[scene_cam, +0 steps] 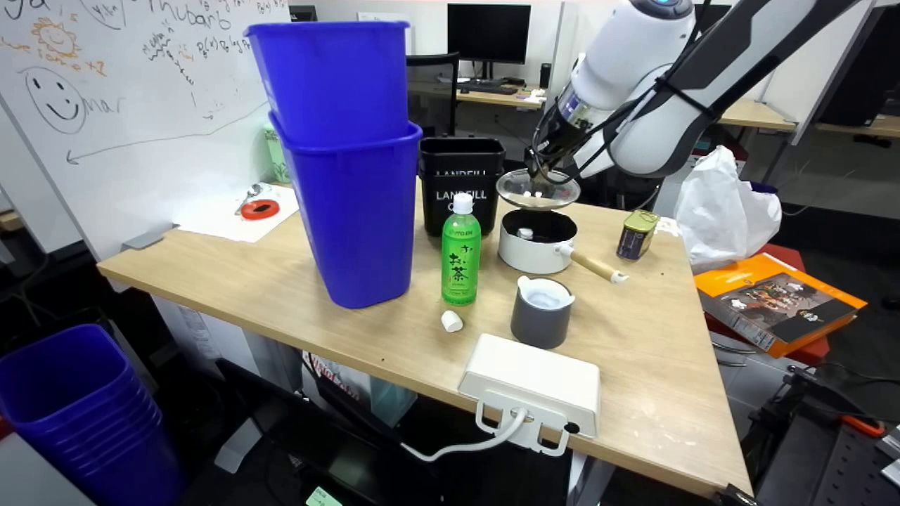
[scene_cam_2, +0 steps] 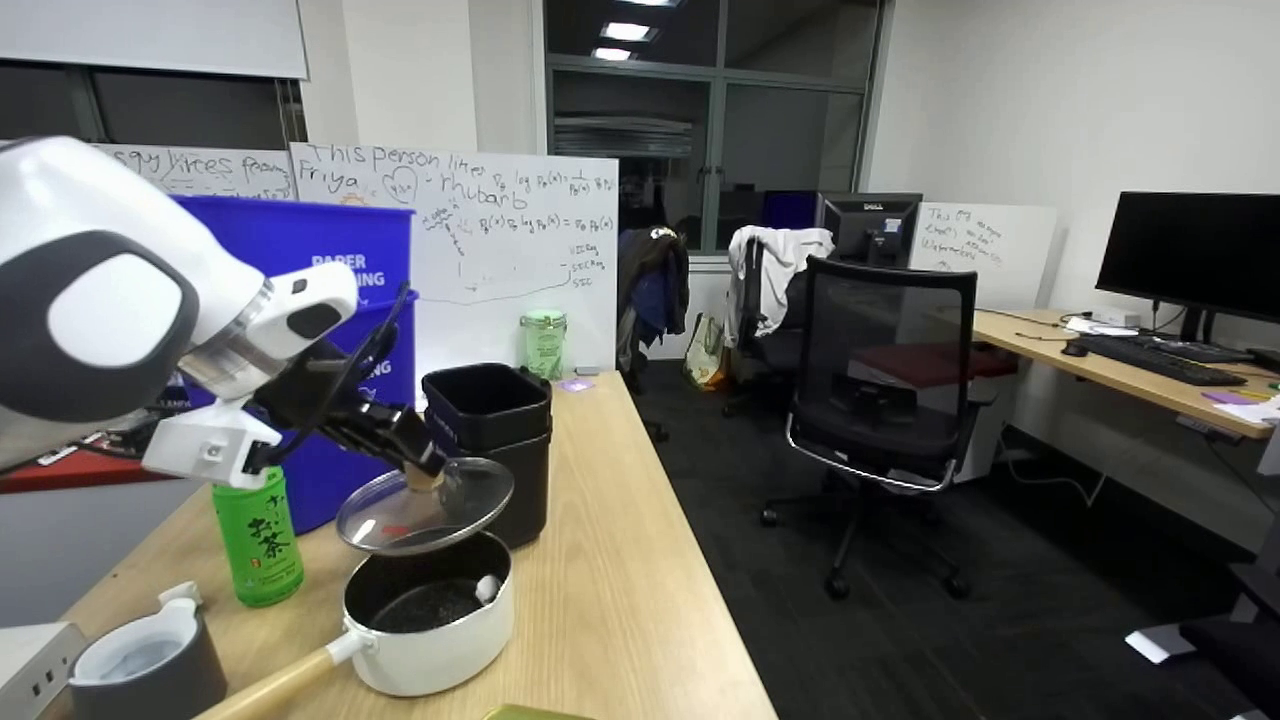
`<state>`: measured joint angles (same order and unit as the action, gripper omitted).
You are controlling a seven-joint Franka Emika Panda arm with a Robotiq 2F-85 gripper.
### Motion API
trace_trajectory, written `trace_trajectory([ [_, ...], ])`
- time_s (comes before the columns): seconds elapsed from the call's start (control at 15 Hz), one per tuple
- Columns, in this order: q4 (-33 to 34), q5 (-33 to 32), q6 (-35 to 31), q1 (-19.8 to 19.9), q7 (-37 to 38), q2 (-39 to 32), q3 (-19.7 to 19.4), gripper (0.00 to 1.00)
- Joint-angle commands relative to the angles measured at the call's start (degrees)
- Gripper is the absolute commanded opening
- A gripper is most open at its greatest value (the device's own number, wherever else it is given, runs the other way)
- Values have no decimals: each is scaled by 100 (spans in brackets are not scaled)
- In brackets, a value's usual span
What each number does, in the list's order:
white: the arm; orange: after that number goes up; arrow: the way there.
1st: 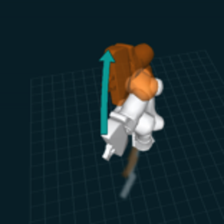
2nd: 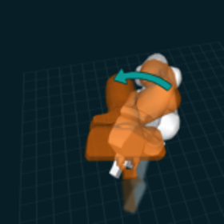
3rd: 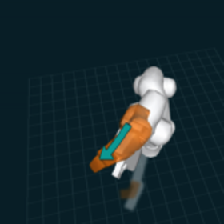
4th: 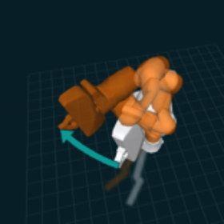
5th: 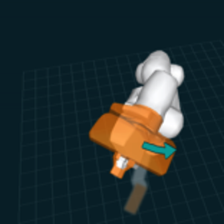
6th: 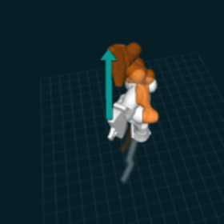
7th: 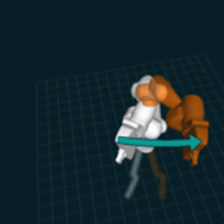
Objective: Uncover the pot
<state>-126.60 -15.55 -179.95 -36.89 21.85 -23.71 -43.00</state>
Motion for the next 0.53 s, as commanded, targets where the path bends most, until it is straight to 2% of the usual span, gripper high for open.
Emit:
trace_trajectory([
  [0.0, -194, -451, 717, -971, 56, 478, -1076, 16],
  [0.33, -242, -1736, 1997, -2968, 853, 904, -3250, 16],
  [0.47, -330, -2176, 2479, -3753, 1223, 1060, -3965, 16],
])
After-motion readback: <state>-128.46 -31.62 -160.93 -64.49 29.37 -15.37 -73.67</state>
